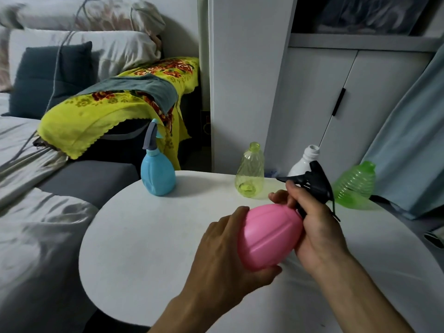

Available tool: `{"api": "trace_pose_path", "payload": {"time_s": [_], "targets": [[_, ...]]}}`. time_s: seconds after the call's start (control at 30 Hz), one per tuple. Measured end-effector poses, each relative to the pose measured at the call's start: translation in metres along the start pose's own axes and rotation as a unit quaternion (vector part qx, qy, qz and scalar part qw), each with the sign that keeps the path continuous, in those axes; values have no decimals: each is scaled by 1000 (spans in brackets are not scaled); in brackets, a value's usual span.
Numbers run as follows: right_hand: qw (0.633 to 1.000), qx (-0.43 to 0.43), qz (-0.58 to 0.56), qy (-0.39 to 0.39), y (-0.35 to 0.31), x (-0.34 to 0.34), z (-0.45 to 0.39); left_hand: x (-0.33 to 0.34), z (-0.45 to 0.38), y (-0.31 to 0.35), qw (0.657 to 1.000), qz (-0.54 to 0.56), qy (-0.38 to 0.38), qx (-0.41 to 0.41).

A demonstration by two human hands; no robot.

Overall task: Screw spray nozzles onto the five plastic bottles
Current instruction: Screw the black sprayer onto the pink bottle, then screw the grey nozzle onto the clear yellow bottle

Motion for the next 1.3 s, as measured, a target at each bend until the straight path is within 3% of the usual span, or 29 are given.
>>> {"api": "trace_pose_path", "payload": {"time_s": [0.17, 0.33, 0.4, 0.5, 0.63, 0.7, 0.83, 1.03, 1.13, 1.3], "targets": [[994, -57, 86, 34, 8, 2, 6, 15, -1, 0, 998, -63, -2, 32], [990, -9, 139, -39, 21, 15, 20, 8, -11, -11, 994, -90, 37, -41], [979, 4, 179, -92, 24, 23, 27, -1, -23, -23, 995, -54, 63, -56], [955, -11, 285, -84, 26, 19, 28, -15, -54, -54, 990, 41, 92, -100], [939, -26, 321, -117, 19, 10, 21, -17, -96, -102, 965, 178, 91, -168], [899, -92, 408, -128, 11, 6, 17, -8, -109, -124, 956, 210, 85, -187], [745, -209, 622, -120, -3, 4, 14, 16, -128, -149, 957, 200, 71, -199], [693, -178, 678, -170, -2, 0, 11, 38, -145, -174, 962, 173, 26, -210], [675, -165, 690, -202, 8, -3, 11, 39, -146, -175, 955, 221, 12, -199], [563, -156, 765, -271, 50, -1, 13, 28, -151, -173, 949, 224, -40, -217]]}}
Point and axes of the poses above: each hand's wrist, its own z-axis away from the middle knuckle, its own x-axis out of the palm, y = z × x, the point moved 3 cm from there along -z, towards the middle knuckle, and after that the axes turned 8 degrees about -z, right-handed, at the moved point
